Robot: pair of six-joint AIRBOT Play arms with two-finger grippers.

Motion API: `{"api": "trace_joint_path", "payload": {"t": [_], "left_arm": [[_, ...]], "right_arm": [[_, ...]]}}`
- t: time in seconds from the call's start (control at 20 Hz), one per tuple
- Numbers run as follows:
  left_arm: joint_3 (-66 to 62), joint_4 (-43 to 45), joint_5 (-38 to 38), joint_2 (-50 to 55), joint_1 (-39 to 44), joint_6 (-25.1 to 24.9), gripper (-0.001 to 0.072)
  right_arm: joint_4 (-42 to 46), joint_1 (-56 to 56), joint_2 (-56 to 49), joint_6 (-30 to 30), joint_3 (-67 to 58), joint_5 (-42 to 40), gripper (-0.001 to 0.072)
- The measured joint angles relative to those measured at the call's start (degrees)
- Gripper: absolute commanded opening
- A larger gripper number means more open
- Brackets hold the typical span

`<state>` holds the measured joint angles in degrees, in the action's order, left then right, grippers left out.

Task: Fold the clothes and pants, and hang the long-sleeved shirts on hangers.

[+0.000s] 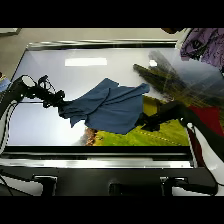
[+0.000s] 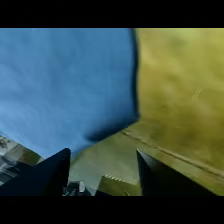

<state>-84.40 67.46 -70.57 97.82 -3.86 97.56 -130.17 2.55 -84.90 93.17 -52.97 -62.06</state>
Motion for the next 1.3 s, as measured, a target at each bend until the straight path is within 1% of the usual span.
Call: {"api": "trace_joint_path", "payload": {"t": [0.15, 0.2, 0.25, 0.3, 0.45, 0.6, 0.75, 1.0, 1.15, 1.3], "left_arm": [[0.0, 0.0, -0.3, 0.0, 0.0, 0.0, 0.002], [0.0, 0.0, -0.4, 0.0, 0.0, 0.0, 0.002], [0.0, 0.0, -0.4, 0.0, 0.0, 0.0, 0.002], [0.0, 0.0, -0.4, 0.0, 0.0, 0.0, 0.002], [-0.3, 0.0, -1.5, -0.2, -0.1, 0.0, 0.0019], [-3.2, -1.1, -3.5, -1.7, -1.4, -1.3, 0.0019], [-9.7, -3.9, -6.4, -5.7, -4.5, -3.1, 0.0019], [-19.9, -7.1, -13.1, -19.5, -11.1, -4.3, 0.0019], [-22.0, -7.8, -16.6, -31.1, -14.4, -2.9, 0.0019], [-22.8, -4.9, -17.7, -41.7, -15.9, 0.5, 0.0019]], "right_arm": [[-1.9, 5.6, 0.6, -2.8, 2.8, 5.6, 0.0467], [-1.9, 6.7, 0.6, -3.7, 3.3, 7.5, 0.0348], [-1.9, 7.5, 0.5, -4.7, 3.7, 9.6, 0.0177], [-1.6, 8.2, 0.4, -5.2, 3.9, 11.6, 0.0039], [-0.5, 9.0, 0.9, -6.0, 2.7, 14.8, 0.0028], [1.5, 9.1, 4.3, -5.3, -4.4, 14.8, 0.0029], [5.5, 7.2, 9.4, -5.6, -18.2, 10.6, 0.0029], [11.6, 2.9, 20.4, -7.1, -43.7, -2.3, 0.0029], [15.7, 2.0, 28.6, -9.5, -54.3, -9.2, 0.003], [20.0, 1.7, 35.5, -13.1, -58.8, -12.1, 0.003]]}}
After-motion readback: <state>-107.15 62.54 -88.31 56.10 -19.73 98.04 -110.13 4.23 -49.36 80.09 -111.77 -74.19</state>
